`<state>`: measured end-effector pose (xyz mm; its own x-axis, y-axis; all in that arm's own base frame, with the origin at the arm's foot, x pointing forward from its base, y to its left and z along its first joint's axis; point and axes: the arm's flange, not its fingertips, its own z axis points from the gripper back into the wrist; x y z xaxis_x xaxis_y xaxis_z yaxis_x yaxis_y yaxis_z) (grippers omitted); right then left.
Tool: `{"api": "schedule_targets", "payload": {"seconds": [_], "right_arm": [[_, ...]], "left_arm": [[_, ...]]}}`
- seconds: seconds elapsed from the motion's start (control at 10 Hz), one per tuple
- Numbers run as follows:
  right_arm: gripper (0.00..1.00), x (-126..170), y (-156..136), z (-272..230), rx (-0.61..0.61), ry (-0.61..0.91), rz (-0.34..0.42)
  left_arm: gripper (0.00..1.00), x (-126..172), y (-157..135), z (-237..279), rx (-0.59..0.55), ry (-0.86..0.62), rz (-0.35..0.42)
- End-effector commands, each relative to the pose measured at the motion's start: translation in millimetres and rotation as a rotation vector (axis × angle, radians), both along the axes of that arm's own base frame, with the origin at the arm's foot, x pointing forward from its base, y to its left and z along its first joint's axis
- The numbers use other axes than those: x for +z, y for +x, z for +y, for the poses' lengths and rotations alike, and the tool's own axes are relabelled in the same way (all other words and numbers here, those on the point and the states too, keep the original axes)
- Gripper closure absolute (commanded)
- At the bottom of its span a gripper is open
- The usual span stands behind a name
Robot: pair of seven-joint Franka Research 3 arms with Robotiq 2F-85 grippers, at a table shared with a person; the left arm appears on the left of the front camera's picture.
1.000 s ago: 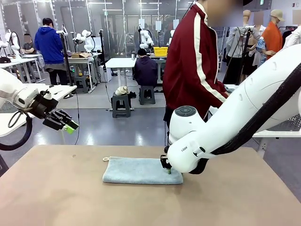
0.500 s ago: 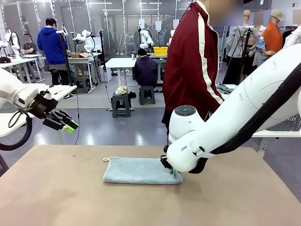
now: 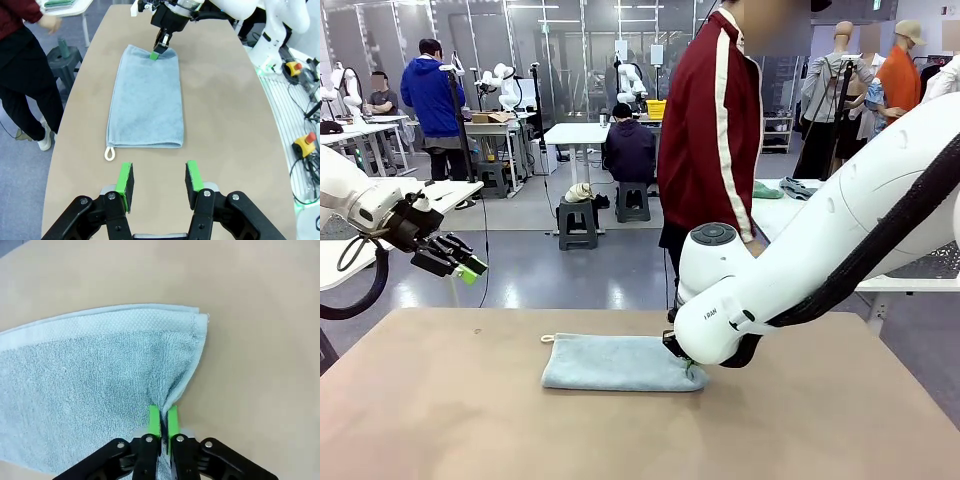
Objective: Fold the towels and place them in the basket.
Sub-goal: When a person lays out a Towel with hook on the table, fold it in half twice.
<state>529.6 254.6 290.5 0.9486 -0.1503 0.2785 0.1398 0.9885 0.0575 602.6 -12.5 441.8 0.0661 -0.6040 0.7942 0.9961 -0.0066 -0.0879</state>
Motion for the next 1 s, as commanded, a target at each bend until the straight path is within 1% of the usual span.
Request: {"api": "schedule_targets", "payload": {"seconds": [0.0,0.1,0.3,0.5,0.7,0.9], "right_arm": [[1.00,-4.2,3.2,-10.0,-0.039,-0.008,0.016],[1.00,-2.3,6.3,-18.1,-0.038,0.005,-0.004],[1.00,7.7,9.8,-35.6,-0.015,-0.001,-0.014],[1.00,22.5,8.8,-42.0,-0.006,0.008,-0.020],[1.00,50.0,3.0,-33.1,0.004,-0.004,-0.043],[1.00,86.7,-5.9,-14.2,0.020,-0.018,-0.052]], "left_arm": [[0.46,0.5,3.1,-0.5,-0.012,-0.001,-0.004],[0.46,0.5,3.1,-0.5,-0.012,-0.001,-0.004],[0.46,0.5,3.1,-0.5,-0.012,-0.001,-0.004],[0.46,0.5,3.1,-0.5,-0.012,-0.001,-0.004],[0.46,0.5,3.1,-0.5,-0.012,-0.001,-0.004],[0.46,0.5,3.1,-0.5,-0.012,-0.001,-0.004]]}}
